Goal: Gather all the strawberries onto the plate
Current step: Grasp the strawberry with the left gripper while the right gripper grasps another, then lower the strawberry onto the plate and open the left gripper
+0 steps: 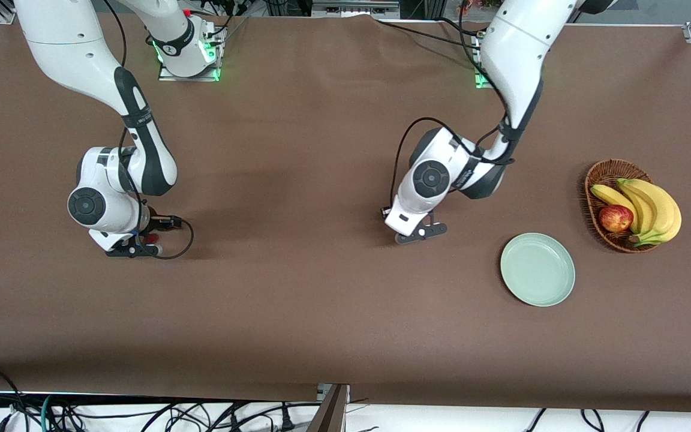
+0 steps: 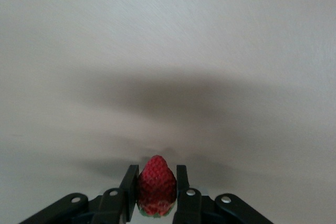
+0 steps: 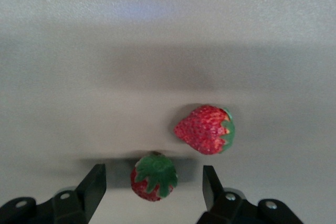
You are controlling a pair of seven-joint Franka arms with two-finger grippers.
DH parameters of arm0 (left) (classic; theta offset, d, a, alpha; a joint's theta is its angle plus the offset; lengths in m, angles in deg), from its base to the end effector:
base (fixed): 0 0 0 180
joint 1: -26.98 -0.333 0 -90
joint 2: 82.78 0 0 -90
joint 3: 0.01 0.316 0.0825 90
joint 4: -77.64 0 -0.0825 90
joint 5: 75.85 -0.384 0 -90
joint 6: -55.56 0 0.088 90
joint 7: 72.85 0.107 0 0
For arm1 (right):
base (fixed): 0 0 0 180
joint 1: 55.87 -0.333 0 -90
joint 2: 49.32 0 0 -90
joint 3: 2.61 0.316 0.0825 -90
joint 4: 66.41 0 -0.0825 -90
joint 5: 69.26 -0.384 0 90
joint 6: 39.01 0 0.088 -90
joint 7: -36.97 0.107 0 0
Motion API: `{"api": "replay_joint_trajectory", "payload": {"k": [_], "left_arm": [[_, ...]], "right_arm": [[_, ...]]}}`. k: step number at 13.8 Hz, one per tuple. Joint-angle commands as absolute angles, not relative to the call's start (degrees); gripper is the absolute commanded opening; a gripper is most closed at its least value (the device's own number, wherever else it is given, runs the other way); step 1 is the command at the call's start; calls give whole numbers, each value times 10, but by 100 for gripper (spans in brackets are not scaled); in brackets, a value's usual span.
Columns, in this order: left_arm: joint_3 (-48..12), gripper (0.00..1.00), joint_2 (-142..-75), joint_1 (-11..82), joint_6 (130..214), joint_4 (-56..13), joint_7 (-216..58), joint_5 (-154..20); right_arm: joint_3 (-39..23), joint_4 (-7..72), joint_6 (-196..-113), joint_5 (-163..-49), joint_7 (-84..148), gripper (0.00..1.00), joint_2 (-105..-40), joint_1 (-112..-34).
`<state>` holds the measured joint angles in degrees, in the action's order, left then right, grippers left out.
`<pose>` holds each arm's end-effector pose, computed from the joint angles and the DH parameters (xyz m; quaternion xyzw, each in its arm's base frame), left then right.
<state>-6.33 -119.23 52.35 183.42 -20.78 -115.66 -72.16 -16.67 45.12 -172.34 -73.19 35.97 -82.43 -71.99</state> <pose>0.5631 -0.3427 0.2111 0.9885 0.1263 -0.0823 0.0096 0.5987 0.0247 0.1746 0.9949 0.0140 -0.0884 0.0461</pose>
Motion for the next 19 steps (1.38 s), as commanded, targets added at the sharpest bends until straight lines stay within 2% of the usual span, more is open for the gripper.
{"api": "replay_joint_trajectory", "payload": {"k": [1, 3, 6, 8, 11, 13, 16, 17, 18, 19], "left_arm": [[-65, 21, -1141, 462, 1758, -210, -1040, -722], [-64, 21, -1133, 414, 1723, -204, -923, -732], [-64, 22, -1128, 352, 1727, -203, -730, -813], [-66, 26, -1134, 310, 1751, -188, -611, -843], [-66, 27, -1167, 246, 1799, -187, -431, -839], [-66, 27, -1184, 233, 1816, -185, -381, -835], [-67, 41, -1200, 220, 1817, -185, -380, -836], [-67, 78, -1200, 220, 1816, -186, -380, -835], [-67, 100, -1203, 220, 1813, -186, -381, -832], [-67, 100, -1202, 219, 1810, -188, -381, -831]], "right_arm": [[-162, 478, -1730, -744, 353, 53, -798, -716], [-161, 478, -1729, -744, 353, 39, -797, -716], [-161, 477, -1727, -753, 352, 21, -796, -716], [-156, 470, -1716, -757, 355, 19, -793, -716], [-119, 423, -1654, -862, 362, 20, -786, -723], [-92, 402, -1654, -907, 384, 20, -791, -739], [-83, 333, -1661, -911, 535, 20, -828, -813], [-83, 300, -1662, -911, 600, 20, -845, -842], [-83, 264, -1663, -911, 660, 20, -866, -869], [-82, 228, -1665, -912, 715, 20, -887, -890]]}}
